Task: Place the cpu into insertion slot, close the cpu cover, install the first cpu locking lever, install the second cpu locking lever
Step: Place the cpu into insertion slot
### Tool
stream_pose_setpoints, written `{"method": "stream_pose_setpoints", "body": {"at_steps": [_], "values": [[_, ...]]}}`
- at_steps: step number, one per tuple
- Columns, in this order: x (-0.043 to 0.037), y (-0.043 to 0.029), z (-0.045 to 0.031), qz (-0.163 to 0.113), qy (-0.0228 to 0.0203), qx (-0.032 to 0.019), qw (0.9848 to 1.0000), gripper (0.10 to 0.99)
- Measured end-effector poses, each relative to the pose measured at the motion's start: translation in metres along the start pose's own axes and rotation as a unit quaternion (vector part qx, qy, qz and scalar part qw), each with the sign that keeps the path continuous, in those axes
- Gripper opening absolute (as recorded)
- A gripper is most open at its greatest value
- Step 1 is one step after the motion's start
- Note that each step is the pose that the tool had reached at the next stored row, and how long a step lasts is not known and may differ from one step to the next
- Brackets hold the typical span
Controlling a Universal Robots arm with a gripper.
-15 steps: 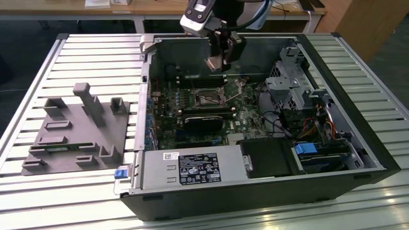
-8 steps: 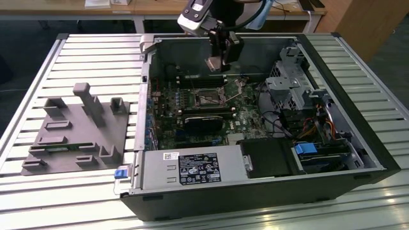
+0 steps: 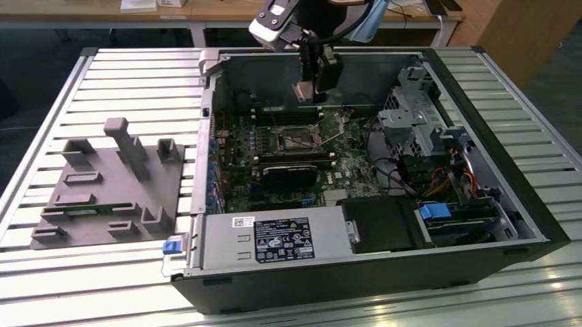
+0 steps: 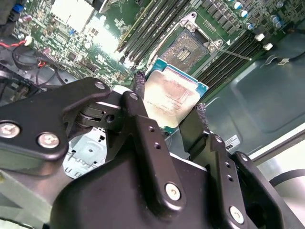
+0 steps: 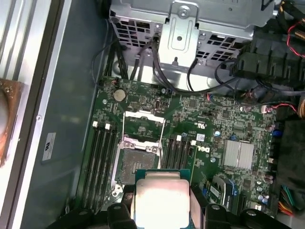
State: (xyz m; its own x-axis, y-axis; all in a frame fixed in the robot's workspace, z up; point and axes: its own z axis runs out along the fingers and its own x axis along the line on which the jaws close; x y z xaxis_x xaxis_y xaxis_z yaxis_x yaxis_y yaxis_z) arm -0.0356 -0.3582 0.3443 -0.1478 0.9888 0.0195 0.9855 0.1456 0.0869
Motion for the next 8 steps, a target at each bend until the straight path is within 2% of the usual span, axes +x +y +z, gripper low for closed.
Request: {"method": "stream_pose_setpoints", "body": {"at_steps": [5, 8], "values": [[-0.0001, -0.0002, 0.0024, 0.005, -0.0003, 0.0044, 1.0, 0.541], [-0.0001, -0.0004, 0.0044, 0.005, -0.0014, 0.0049, 1.0, 0.541]]}}
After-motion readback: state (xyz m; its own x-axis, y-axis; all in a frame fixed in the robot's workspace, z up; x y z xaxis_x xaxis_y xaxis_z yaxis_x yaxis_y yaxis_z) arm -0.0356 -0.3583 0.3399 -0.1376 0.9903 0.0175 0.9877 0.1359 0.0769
